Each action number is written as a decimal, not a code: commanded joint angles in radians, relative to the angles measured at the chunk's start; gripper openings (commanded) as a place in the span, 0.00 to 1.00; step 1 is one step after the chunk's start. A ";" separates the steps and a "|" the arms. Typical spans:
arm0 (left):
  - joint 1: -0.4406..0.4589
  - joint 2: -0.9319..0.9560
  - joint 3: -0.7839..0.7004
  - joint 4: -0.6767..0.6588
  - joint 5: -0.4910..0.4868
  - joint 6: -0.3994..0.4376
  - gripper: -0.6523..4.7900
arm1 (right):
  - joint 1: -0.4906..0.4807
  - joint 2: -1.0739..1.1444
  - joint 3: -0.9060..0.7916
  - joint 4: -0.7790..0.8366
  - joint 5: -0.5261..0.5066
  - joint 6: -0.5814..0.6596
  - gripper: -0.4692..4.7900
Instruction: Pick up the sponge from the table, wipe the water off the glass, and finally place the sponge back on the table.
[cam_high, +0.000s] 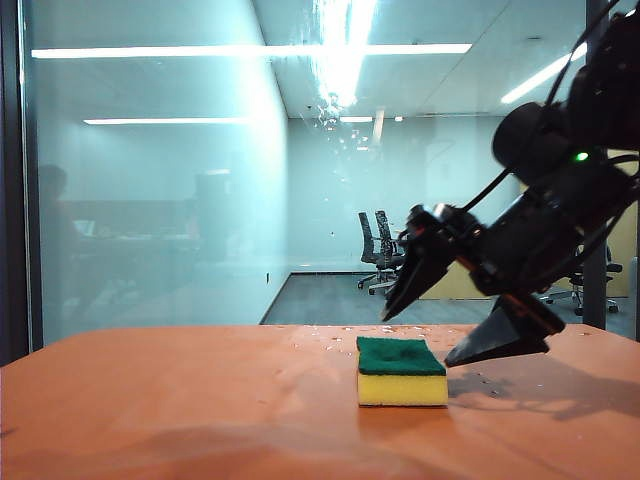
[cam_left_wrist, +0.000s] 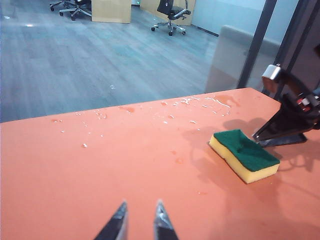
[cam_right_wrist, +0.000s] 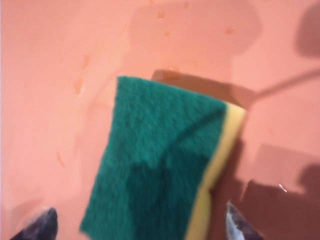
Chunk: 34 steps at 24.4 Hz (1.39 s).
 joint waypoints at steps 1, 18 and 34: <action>0.000 0.001 0.004 0.009 0.003 0.000 0.25 | 0.014 0.052 0.037 0.005 0.022 0.000 0.90; 0.000 0.001 0.004 -0.002 -0.006 0.003 0.25 | 0.044 0.106 0.053 0.006 0.113 0.001 0.46; 0.000 0.001 0.004 -0.002 -0.023 0.003 0.25 | 0.044 0.103 0.053 0.129 0.105 -0.022 0.07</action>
